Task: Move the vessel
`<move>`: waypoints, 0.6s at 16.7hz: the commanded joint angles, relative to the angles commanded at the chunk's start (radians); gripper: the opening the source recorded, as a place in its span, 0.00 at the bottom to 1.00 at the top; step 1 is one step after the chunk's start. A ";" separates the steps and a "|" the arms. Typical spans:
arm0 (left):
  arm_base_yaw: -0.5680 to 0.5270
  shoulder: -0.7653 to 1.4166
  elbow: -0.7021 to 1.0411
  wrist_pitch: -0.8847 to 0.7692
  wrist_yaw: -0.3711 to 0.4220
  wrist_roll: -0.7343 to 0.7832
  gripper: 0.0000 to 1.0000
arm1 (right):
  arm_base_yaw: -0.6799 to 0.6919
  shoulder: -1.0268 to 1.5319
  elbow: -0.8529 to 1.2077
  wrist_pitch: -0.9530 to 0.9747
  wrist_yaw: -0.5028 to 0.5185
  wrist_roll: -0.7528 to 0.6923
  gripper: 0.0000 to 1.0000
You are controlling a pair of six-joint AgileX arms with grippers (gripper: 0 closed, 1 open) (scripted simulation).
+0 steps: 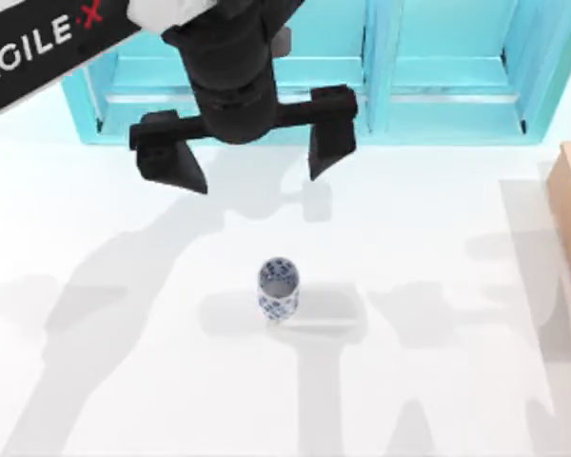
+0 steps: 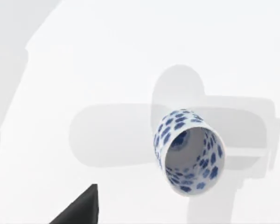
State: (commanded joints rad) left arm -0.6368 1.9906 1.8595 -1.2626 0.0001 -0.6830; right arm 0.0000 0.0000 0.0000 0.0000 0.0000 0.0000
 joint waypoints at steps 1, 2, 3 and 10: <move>-0.022 0.053 0.043 -0.038 0.000 -0.014 1.00 | 0.000 0.000 0.000 0.000 0.000 0.000 1.00; -0.044 0.098 0.080 -0.072 0.001 -0.023 1.00 | 0.000 0.000 0.000 0.000 0.000 0.000 1.00; -0.065 0.134 0.110 -0.101 0.001 -0.029 1.00 | 0.000 0.000 0.000 0.000 0.000 0.000 1.00; -0.104 0.180 0.147 -0.144 0.003 -0.029 1.00 | 0.000 0.000 0.000 0.000 0.000 0.000 1.00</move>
State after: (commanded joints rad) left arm -0.7411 2.1708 2.0060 -1.4066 0.0034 -0.7121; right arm 0.0000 0.0000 0.0000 0.0000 0.0000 0.0000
